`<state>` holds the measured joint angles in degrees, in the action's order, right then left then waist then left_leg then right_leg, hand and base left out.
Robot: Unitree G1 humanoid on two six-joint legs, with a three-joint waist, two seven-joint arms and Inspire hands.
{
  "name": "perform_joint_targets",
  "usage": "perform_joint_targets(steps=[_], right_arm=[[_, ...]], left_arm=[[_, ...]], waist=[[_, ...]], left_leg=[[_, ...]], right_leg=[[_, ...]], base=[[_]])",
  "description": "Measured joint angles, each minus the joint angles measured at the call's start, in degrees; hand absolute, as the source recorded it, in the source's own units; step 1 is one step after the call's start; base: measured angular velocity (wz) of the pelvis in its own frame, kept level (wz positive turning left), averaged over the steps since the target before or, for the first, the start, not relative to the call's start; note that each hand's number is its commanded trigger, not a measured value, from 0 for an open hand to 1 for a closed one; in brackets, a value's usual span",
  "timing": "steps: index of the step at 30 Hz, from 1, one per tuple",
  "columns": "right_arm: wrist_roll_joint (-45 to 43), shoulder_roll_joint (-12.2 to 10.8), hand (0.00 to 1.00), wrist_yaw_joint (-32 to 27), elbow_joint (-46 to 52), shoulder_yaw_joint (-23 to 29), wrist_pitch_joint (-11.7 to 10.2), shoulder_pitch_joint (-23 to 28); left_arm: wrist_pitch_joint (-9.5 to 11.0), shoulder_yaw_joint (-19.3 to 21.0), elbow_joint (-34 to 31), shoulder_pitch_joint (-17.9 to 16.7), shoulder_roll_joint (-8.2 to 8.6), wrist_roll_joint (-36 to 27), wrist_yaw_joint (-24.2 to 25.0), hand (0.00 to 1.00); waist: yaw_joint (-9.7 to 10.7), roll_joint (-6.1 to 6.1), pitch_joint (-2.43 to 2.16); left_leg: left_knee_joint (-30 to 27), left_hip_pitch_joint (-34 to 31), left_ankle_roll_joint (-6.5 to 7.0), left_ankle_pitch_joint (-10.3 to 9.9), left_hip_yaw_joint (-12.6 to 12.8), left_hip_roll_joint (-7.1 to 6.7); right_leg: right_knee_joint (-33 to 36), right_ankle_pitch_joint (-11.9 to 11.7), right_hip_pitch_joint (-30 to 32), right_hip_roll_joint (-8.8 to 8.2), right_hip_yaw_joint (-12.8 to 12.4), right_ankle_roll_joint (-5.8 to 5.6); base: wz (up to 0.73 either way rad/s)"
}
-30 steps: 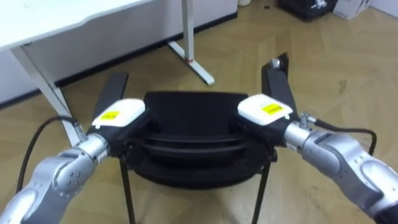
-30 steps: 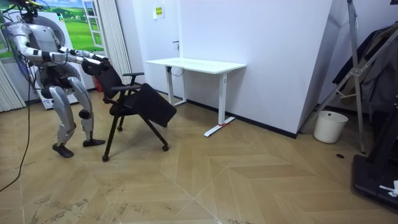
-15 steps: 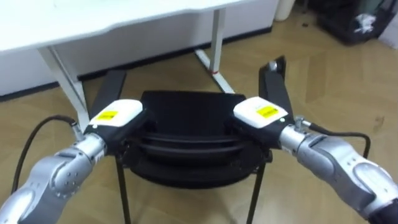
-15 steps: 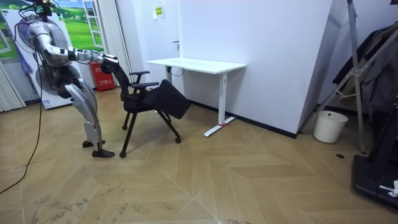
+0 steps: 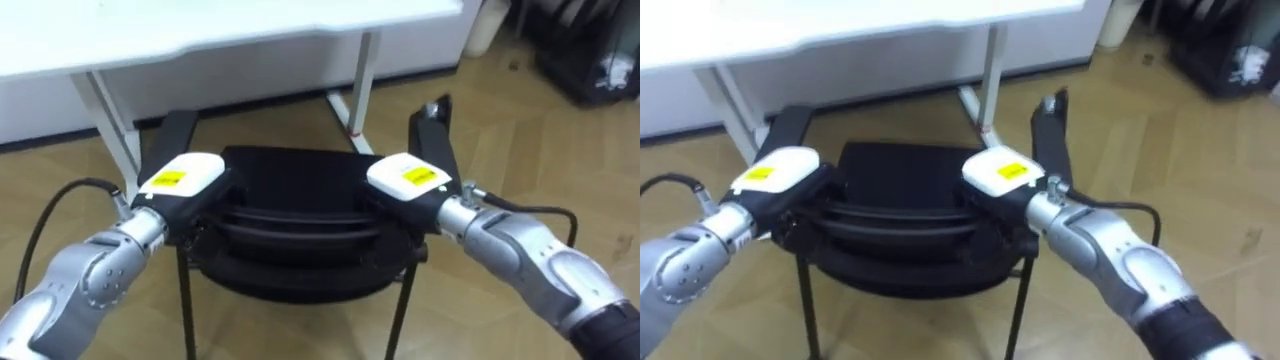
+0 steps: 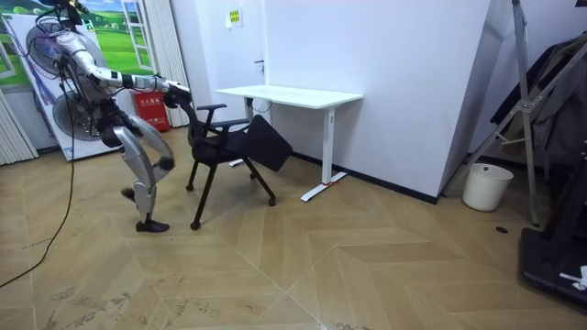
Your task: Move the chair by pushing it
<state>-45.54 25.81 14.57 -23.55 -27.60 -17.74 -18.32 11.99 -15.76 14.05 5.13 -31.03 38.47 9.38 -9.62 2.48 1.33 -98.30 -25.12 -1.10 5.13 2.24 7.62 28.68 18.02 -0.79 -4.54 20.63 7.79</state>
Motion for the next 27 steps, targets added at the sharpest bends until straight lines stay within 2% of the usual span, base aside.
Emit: perform_joint_targets(steps=[1,2,3,4,5,6,7,8,9,10,11,12,13,14,15,16,17,18,19,20,21,23,25,27], right_arm=[[-0.9,-0.44,1.0,-0.02,-1.5,-0.54,-0.32,0.19],[-1.76,-0.75,1.0,0.02,-2.42,-0.64,-0.69,0.31],[-2.14,0.71,1.0,0.44,-1.65,-0.71,-1.52,0.32],[-0.65,2.9,1.0,0.57,0.92,-0.63,-1.59,0.3],[0.65,4.17,1.0,0.71,2.07,-0.59,-1.59,-0.07],[0.99,4.38,1.0,0.57,2.49,-0.56,-1.02,-0.98],[0.32,3.29,1.0,0.23,1.77,-0.58,0.06,-1.28],[0.36,3.3,1.0,-0.18,1.51,-0.58,0.19,-1.25],[0.83,3.83,1.0,-1.03,1.53,-0.63,-0.02,-0.82],[1.1,4.5,1.0,-2.29,2.24,-0.6,-0.24,-0.2],[1.11,4.78,1.0,-3.06,2.36,-0.61,-0.54,-0.08],[0.98,4.95,1.0,-4.41,2.52,-0.6,-1.0,0.31],[0.5,5.01,1.0,-5.5,3.52,-0.6,-1.0,1.19],[0.12,5.12,1.0,-5.85,4.05,-0.6,-0.99,1.7],[-0.02,5.46,1.0,-5.88,5.03,-0.6,-0.99,2.3],[-0.32,5.57,1.0,-6.37,5.76,-0.6,-0.99,2.9],[-0.39,5.62,1.0,-6.58,6.08,-0.6,-0.99,3.01],[-0.53,5.76,1.0,-7.25,6.88,-0.6,-0.99,3.3],[-1.28,5.91,1.0,-7.59,7.74,-0.59,-0.91,3.31],[-1.73,5.84,1.0,-7.72,8.21,-0.59,-0.7,3.31],[-1.93,5.61,1.0,-8.0,8.51,-0.59,-0.41,3.31],[-2.09,5.71,1.0,-8.14,8.8,-0.43,-0.32,3.3],[-2.07,5.79,1.0,-8.17,8.8,-0.29,-0.29,2.93],[-2.01,5.82,1.0,-8.17,9.06,-0.17,-0.1,2.84]], left_arm=[[-0.05,-0.88,2.06,-0.06,1.13,0.73,-0.79,1.0],[-0.07,-1.09,3.45,-0.5,2.11,1.19,-1.36,1.0],[-0.18,-1.14,4.84,-1.07,3.89,1.43,-1.88,1.0],[0.25,-1.07,3.26,-1.17,3.02,0.29,-1.64,1.0],[0.3,-0.66,2.41,-1.2,3.45,-0.31,-1.7,1.0],[0.27,-0.14,2.34,-0.14,3.62,-0.26,-1.7,1.0],[0.24,-0.47,3.1,1.37,3.3,-0.02,-1.57,1.0],[0.16,-1.02,3.24,2.07,3.06,-0.01,-1.56,1.0],[0.15,-1.69,2.81,2.68,2.45,0.0,-1.61,1.0],[0.35,-1.74,1.74,2.63,1.83,0.01,-1.82,1.0],[0.42,-1.53,1.1,2.28,1.61,0.15,-1.99,1.0],[0.46,-0.91,0.09,1.45,1.66,0.61,-2.25,1.0],[0.46,-0.45,-0.73,0.46,1.64,0.86,-2.38,1.0],[0.47,-0.2,-1.19,-0.17,1.7,1.15,-2.44,1.0],[0.55,0.26,-2.03,-1.06,1.68,1.31,-2.49,1.0],[0.58,0.69,-2.57,-1.63,1.78,1.68,-2.49,1.0],[0.57,0.88,-2.91,-1.77,1.7,1.76,-2.48,1.0],[0.59,1.4,-3.52,-1.92,1.48,1.93,-2.47,1.0],[0.55,1.89,-3.99,-1.96,1.51,2.24,-2.46,1.0],[0.56,2.14,-4.21,-1.94,1.33,2.18,-2.4,1.0],[0.58,2.5,-4.39,-1.81,1.1,2.16,-2.26,1.0],[0.57,2.53,-4.23,-1.17,1.17,2.16,-1.88,1.0],[0.64,2.84,-4.23,-0.55,1.27,2.09,-1.4,1.0],[0.92,3.18,-4.4,-0.23,1.22,2.13,-1.12,1.0]], waist=[[-0.53,1.73,0.88],[-0.97,3.09,0.8],[-0.83,3.33,0.9],[-0.78,1.6,0.66],[-1.46,0.33,0.18],[-1.88,-0.41,0.24],[-1.52,0.86,0.71],[-1.28,1.17,0.87],[-0.4,2.01,0.83],[1.01,2.0,0.6],[1.52,1.84,0.18],[2.04,1.32,-0.16],[2.02,0.88,-0.58],[2.04,0.8,-0.75],[1.99,0.66,-0.93],[2.18,0.88,-0.98],[2.57,0.51,-1.23],[3.52,1.1,-1.16],[3.66,1.16,-1.15],[3.7,1.21,-1.1],[4.06,1.35,-1.0],[4.79,1.56,-0.88],[4.64,2.2,-0.61],[4.55,2.41,-0.56]], left_leg=[[-9.51,-3.28,1.14,0.9,3.96,-2.16],[-12.22,-4.64,1.37,1.56,6.27,-3.36],[-15.46,-7.18,0.45,1.15,6.31,-4.12],[-17.43,-8.58,-0.85,-3.03,3.78,-3.88],[-17.04,-8.74,-1.04,-4.16,2.74,-3.49],[-12.2,-7.95,-0.55,-5.11,2.15,-3.61],[-1.58,-6.56,-0.16,-5.4,2.52,-4.73],[5.87,-5.79,-0.09,-5.45,2.43,-4.9],[22.34,-3.62,-0.07,-5.65,2.5,-5.22],[38.81,-1.12,-0.68,-6.23,2.41,-5.36],[46.76,0.09,-0.7,-6.33,2.26,-5.31],[60.15,3.08,-0.62,-6.35,2.35,-5.33],[70.84,6.01,-0.81,-6.07,2.55,-5.49],[74.98,7.23,-0.86,-5.85,2.6,-5.66],[79.85,9.1,-0.72,-4.35,2.42,-6.24],[81.78,10.29,0.24,-3.02,2.28,-7.38],[82.57,10.71,0.53,-2.88,2.26,-7.71],[83.44,10.98,0.83,-3.01,2.36,-8.65],[83.68,11.32,1.31,-3.32,2.48,-9.37],[83.61,11.38,1.66,-3.42,2.48,-9.47],[83.15,11.42,2.8,-3.59,2.57,-9.78],[81.19,11.22,3.4,-5.04,2.56,-10.3],[78.69,11.17,3.97,-7.52,3.68,-10.57],[76.44,10.71,4.22,-9.53,4.1,-10.53]], right_leg=[[-0.49,0.03,-1.55,-3.58,-1.57,-0.01],[0.45,0.34,-1.11,-6.09,-3.08,0.8],[6.52,0.36,2.39,-5.0,-4.23,-0.72],[7.1,1.54,4.99,-0.91,-4.59,1.32],[9.07,3.45,5.49,-1.02,-4.27,1.51],[12.2,5.6,7.21,-0.97,-4.8,2.27],[11.83,6.1,6.97,-1.45,-4.42,2.51],[10.87,5.86,6.57,-1.39,-3.75,2.14],[9.23,5.8,6.7,-1.19,-2.77,0.6],[7.71,5.32,6.68,-0.22,-2.51,-0.26],[7.08,5.13,6.8,0.03,-2.24,-0.37],[5.68,4.59,6.79,0.63,-2.33,-0.63],[4.5,4.17,6.3,0.73,-2.47,-0.93],[3.93,4.02,5.99,0.83,-2.59,-1.09],[3.59,4.03,5.63,0.69,-3.3,-1.45],[3.04,3.86,5.0,0.19,-3.57,-2.48],[2.92,3.86,4.81,-0.11,-3.68,-2.88],[2.67,3.81,4.86,-0.51,-4.31,-3.45],[1.85,3.57,4.73,-0.6,-4.81,-3.89],[1.58,3.5,4.59,-0.65,-4.93,-4.01],[1.23,3.56,4.15,-1.04,-4.72,-4.2],[1.31,4.36,3.84,-1.69,-4.84,-5.12],[2.02,5.4,3.39,-2.65,-5.72,-5.87],[2.08,5.96,2.93,-2.86,-6.11,-6.33]], base=[[-0.31],[-0.42],[-0.39],[-0.38],[-0.37],[-0.24],[0.0],[0.4],[0.6],[0.55],[0.24],[-0.09],[-0.2],[-0.28],[-0.27],[-0.2],[0.07],[0.07],[0.0],[-0.15],[-0.04],[0.02],[-0.15],[-0.15]])
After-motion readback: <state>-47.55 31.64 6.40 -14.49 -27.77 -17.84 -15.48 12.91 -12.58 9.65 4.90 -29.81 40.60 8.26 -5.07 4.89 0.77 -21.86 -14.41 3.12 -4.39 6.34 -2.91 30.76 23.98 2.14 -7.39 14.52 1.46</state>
